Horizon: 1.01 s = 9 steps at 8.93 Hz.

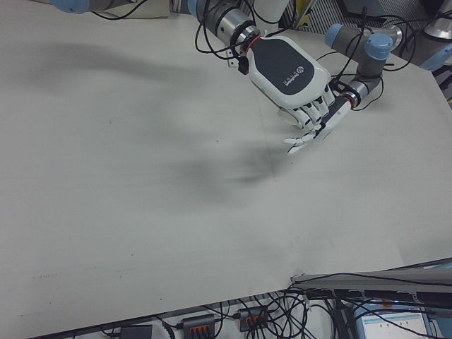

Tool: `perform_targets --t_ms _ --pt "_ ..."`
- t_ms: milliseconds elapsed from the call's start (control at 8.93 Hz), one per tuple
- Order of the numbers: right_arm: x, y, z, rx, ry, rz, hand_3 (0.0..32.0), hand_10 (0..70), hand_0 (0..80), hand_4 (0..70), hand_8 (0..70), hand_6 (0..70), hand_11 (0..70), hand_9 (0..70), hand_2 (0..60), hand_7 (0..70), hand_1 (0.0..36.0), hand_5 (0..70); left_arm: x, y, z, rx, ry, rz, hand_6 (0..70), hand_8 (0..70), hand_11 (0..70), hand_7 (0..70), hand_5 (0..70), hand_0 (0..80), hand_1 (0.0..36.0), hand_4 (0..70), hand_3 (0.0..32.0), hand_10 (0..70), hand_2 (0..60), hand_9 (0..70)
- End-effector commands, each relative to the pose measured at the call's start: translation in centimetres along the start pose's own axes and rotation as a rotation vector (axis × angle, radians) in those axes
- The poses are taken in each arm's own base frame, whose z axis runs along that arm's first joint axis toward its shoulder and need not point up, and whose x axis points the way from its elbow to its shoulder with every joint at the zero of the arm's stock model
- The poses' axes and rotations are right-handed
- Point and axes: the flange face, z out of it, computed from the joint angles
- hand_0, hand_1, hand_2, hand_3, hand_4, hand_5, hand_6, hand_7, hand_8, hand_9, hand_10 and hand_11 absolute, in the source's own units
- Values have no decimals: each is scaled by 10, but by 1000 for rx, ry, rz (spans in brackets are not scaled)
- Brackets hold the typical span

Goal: Pour water

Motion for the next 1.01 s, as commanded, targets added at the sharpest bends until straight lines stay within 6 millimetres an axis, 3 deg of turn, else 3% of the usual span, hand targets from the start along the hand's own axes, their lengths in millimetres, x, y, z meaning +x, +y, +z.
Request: perform_targets --t_ms 0,224,336,448,560,784,896 --pt "-7 -46 -29 83 -15 22 0 257 800 663 374 562 413 501 600 700 360 700 0 -13 -6 5 7 -5 154 67 69 209 700 593 360 700 0 40 600 82" --pt "-1 -135 -66 229 -18 276 0 276 800 582 367 538 439 491 600 700 360 700 -9 -62 -48 31 4 -15 144 64 75 203 700 582 358 700 0 45 600 80" --pt "-14 -180 -80 298 -56 331 0 297 800 591 379 554 465 505 600 700 360 700 -11 -84 -63 60 -3 -33 138 60 79 202 700 583 359 700 0 47 600 78" --pt "-20 -216 -98 362 -79 373 0 320 800 533 384 547 495 507 600 700 360 700 4 -115 -85 93 17 -34 138 60 81 204 700 586 360 700 0 49 600 80" --pt "-9 -241 -110 417 -78 452 0 328 800 521 386 549 506 509 600 700 360 700 34 -155 -117 132 61 -24 136 60 82 202 700 580 357 700 0 50 600 80" --pt "36 -281 -112 406 -82 592 0 385 800 441 387 545 577 512 600 700 360 700 87 -228 -184 210 153 -33 142 61 84 203 700 568 344 700 0 52 600 81" --pt "88 -306 -122 382 -83 709 0 389 800 386 383 526 583 509 600 700 360 700 109 -263 -224 252 198 -38 143 61 83 204 700 570 344 700 0 51 600 80"
